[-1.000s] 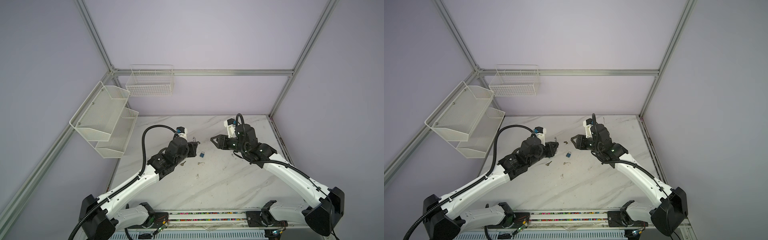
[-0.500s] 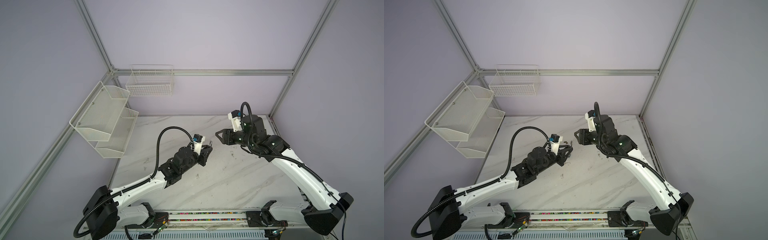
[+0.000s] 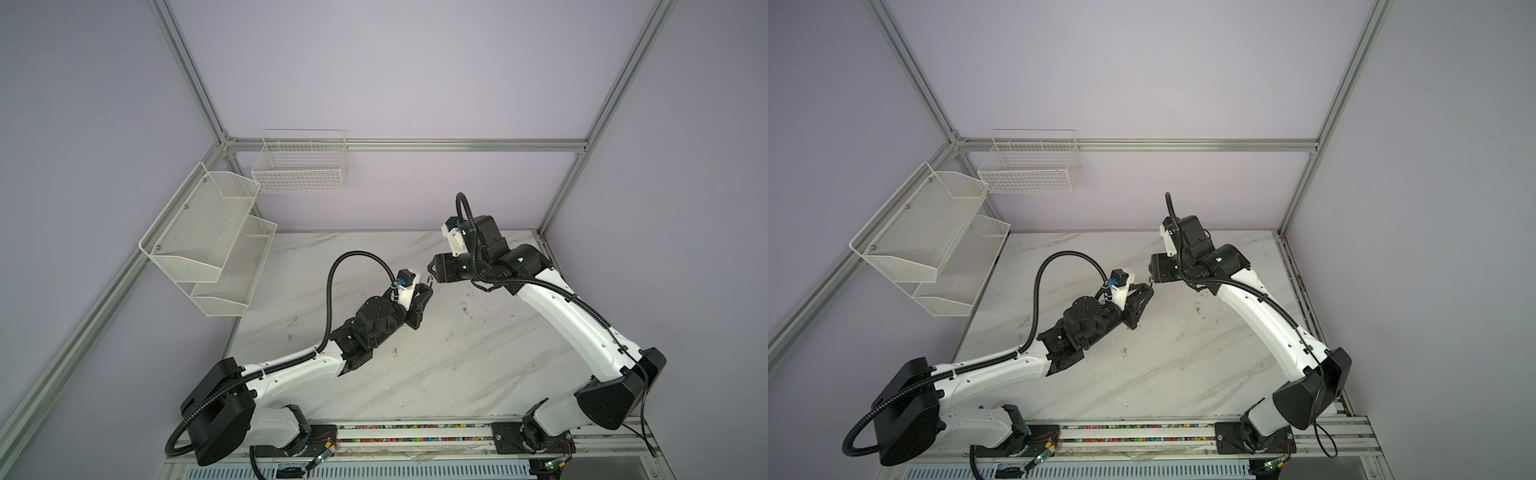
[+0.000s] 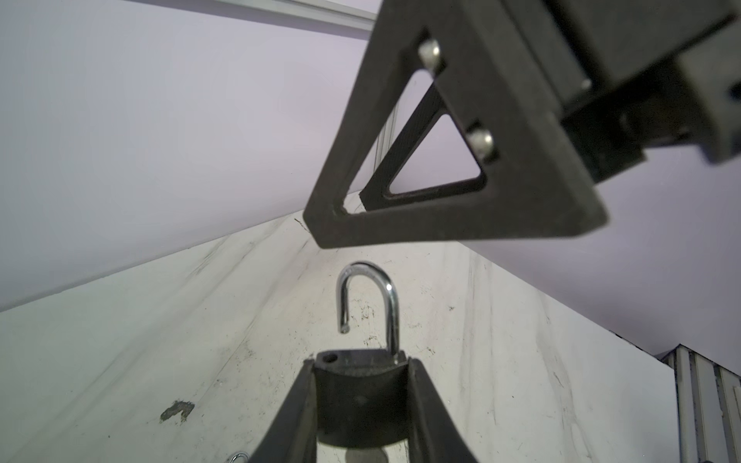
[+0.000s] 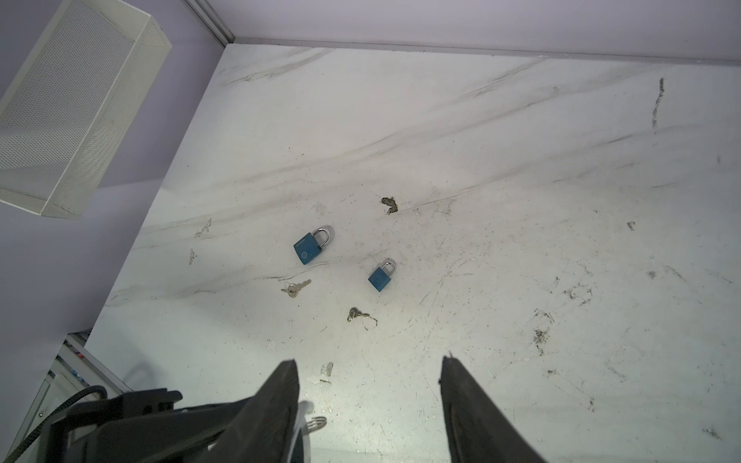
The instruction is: Unlock with the key
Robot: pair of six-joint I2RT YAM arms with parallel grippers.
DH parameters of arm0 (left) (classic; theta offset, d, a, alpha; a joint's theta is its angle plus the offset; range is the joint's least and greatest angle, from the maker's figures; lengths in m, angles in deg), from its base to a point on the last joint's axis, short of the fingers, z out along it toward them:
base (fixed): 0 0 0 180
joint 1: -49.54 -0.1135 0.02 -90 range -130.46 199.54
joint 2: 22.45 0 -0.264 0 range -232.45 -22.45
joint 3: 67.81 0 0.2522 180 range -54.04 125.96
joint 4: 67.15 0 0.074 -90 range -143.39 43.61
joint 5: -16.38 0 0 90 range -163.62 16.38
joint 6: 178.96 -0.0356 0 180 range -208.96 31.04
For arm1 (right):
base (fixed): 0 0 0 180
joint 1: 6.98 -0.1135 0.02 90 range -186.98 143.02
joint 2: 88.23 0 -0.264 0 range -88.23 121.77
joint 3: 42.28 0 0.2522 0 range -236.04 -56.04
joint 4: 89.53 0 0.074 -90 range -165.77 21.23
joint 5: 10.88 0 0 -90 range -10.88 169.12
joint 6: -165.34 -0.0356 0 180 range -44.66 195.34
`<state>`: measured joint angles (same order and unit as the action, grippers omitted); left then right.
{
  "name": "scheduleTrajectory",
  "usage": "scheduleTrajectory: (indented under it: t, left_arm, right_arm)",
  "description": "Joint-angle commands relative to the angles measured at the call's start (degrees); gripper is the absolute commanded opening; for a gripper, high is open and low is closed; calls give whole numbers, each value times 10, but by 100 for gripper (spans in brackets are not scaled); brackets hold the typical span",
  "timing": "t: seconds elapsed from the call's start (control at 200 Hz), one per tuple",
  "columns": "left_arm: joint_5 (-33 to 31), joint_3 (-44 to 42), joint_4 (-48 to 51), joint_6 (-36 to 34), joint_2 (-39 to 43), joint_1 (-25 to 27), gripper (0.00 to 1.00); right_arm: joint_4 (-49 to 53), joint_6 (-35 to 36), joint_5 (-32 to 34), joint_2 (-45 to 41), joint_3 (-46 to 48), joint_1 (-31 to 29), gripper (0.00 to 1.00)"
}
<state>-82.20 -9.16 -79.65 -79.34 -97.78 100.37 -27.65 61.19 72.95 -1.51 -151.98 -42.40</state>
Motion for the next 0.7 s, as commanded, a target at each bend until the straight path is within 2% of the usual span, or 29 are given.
scheduleTrajectory:
  t: [0.0, 0.355, 0.695]
  left_arm:
    - [-14, -21, -56, -16, -2, 4, 0]
    - [-19, -19, -56, -18, -10, 5, 0]
    - [-38, -22, -55, -15, -1, 6, 0]
  right_arm:
    - [35, 19, 13, 10, -24, -5, 60]
    - [38, 22, 0, 34, -60, -18, 61]
    - [71, 15, 40, 57, -58, -22, 61]
